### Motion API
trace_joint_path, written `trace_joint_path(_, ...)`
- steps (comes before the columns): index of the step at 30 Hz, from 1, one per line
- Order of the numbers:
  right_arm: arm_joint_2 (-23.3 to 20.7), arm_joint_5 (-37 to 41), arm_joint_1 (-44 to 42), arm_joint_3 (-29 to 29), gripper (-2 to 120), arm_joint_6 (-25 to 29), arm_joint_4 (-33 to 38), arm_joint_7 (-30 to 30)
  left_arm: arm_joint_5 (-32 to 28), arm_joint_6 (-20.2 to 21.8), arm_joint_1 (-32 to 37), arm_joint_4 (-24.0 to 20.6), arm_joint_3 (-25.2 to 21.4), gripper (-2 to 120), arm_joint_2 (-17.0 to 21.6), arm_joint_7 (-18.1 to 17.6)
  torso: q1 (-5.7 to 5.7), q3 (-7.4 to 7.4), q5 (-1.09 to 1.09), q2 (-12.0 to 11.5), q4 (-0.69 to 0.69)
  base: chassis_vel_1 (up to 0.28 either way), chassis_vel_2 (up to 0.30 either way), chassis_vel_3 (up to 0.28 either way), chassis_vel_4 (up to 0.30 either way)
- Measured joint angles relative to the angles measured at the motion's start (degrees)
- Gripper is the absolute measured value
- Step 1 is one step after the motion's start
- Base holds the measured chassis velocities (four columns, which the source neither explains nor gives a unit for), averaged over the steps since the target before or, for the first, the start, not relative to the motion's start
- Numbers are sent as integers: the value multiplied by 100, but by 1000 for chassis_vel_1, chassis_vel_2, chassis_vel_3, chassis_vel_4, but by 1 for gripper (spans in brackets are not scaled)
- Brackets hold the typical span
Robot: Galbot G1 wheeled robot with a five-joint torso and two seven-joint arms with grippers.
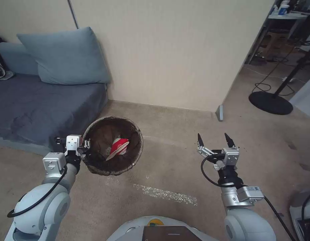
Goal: Pick up the trash bin, then pick up the garbage from the floor and place it into the trash bin.
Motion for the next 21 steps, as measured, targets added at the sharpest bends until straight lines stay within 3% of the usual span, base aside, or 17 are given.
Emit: trace_joint_path(21, 211, -44, 172, -225, 100, -39, -184, 16, -156, 48, 52, -29, -37, 2, -91, -172, 0, 0, 0, 0, 0, 47, 52, 48, 45)
